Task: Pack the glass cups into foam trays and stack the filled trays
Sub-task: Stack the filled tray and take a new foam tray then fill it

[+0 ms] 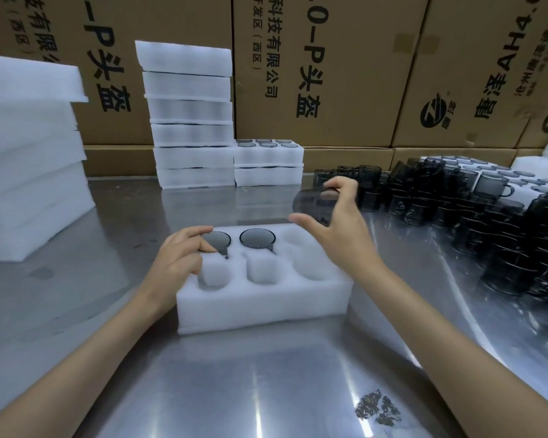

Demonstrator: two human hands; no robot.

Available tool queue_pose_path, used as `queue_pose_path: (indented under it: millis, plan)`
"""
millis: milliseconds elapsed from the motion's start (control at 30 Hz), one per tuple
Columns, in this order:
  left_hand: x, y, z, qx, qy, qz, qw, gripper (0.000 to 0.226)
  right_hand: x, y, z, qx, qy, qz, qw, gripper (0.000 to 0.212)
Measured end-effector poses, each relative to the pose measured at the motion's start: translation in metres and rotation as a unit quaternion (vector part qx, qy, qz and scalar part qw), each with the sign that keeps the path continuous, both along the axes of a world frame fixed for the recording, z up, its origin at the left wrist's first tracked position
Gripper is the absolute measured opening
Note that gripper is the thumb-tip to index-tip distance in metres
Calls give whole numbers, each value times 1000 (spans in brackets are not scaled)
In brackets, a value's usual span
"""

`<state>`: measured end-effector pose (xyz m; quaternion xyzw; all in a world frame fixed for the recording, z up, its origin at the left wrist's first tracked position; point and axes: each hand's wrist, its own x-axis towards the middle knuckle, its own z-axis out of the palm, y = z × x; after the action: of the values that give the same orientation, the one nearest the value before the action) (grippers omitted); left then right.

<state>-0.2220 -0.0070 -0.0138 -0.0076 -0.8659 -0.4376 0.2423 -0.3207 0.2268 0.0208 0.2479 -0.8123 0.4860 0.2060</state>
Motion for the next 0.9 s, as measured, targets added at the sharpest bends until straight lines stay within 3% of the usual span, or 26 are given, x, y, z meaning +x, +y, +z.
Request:
queue_pose_path:
  millis: [133, 300, 500, 900]
  plan:
    - [-1, 0, 0, 1, -3, 1, 1000, 31, -1, -9, -3, 91, -30, 69, 993, 54]
    - [-1, 1, 1, -2, -1, -3, 1000, 30, -2, 2, -4, 114, -39, 105, 987, 57]
    - [1, 2, 1, -6, -13, 4, 1000, 29, -6, 3, -4, 168, 22, -17, 985, 47]
    - [2, -2, 4, -48, -26, -7, 999, 30, -8, 5, -4, 207, 5, -62, 976, 41]
